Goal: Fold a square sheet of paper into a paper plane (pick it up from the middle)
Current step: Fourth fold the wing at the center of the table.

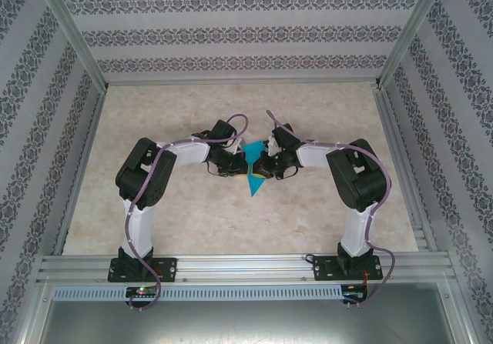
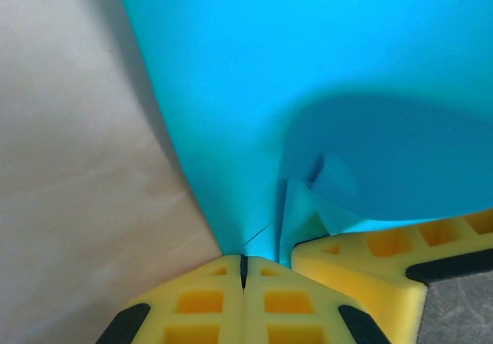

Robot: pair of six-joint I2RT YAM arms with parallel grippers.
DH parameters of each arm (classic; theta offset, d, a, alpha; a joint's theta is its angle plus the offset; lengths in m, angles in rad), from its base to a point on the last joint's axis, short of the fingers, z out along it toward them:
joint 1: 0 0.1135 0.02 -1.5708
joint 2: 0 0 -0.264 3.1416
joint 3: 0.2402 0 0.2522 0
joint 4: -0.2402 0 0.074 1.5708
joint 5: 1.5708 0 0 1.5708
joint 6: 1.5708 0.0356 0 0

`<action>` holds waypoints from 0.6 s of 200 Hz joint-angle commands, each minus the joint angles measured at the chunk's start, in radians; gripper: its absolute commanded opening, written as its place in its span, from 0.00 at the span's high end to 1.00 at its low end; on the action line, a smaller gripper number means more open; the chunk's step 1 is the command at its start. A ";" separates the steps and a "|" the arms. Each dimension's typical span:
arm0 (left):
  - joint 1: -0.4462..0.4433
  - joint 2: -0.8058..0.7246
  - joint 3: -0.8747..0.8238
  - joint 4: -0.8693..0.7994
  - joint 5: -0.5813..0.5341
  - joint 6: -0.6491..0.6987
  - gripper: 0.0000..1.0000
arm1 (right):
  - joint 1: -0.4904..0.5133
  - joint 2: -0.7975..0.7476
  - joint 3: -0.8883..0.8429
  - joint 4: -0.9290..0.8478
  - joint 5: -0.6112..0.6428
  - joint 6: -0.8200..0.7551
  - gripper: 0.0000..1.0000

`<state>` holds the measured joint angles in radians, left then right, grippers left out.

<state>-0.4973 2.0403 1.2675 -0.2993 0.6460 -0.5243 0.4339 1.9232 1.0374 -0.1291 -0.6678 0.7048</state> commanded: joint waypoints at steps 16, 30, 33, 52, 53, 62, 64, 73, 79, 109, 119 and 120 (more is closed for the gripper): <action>-0.009 0.043 -0.017 -0.006 0.000 0.024 0.97 | -0.004 -0.024 0.001 0.006 -0.007 0.005 0.95; -0.009 0.045 -0.015 -0.004 -0.001 0.023 0.98 | -0.003 -0.026 -0.005 0.023 -0.016 0.018 0.95; -0.009 0.046 -0.016 -0.004 -0.004 0.024 0.98 | -0.003 -0.027 -0.004 0.025 -0.017 0.019 0.95; -0.009 0.049 -0.018 0.000 -0.011 0.024 1.00 | 0.000 -0.027 -0.002 0.032 -0.020 0.023 0.95; -0.009 0.049 -0.018 0.000 -0.011 0.024 1.00 | -0.001 -0.027 -0.003 0.032 -0.021 0.024 0.95; -0.009 0.049 -0.020 0.003 -0.012 0.024 1.00 | 0.001 -0.024 0.000 0.032 -0.021 0.024 0.95; -0.009 0.049 -0.021 0.003 -0.012 0.024 1.00 | 0.001 -0.024 0.001 0.031 -0.022 0.023 0.95; -0.009 0.048 -0.025 0.008 -0.015 0.024 1.00 | 0.002 -0.020 0.006 0.025 -0.020 0.021 0.95; -0.010 0.047 -0.029 0.011 -0.016 0.022 1.00 | 0.002 -0.016 0.008 0.021 -0.019 0.020 0.95; -0.009 0.044 -0.037 0.027 -0.014 0.018 1.00 | 0.009 0.000 0.015 0.020 -0.022 0.017 0.94; -0.009 0.041 -0.040 0.033 -0.013 0.016 1.00 | 0.012 0.003 0.018 0.020 -0.024 0.016 0.93; -0.009 0.041 -0.040 0.034 -0.011 0.016 1.00 | 0.012 0.003 0.019 0.020 -0.025 0.016 0.93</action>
<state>-0.4969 2.0422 1.2617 -0.2871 0.6506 -0.5243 0.4347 1.9232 1.0374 -0.1143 -0.6750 0.7166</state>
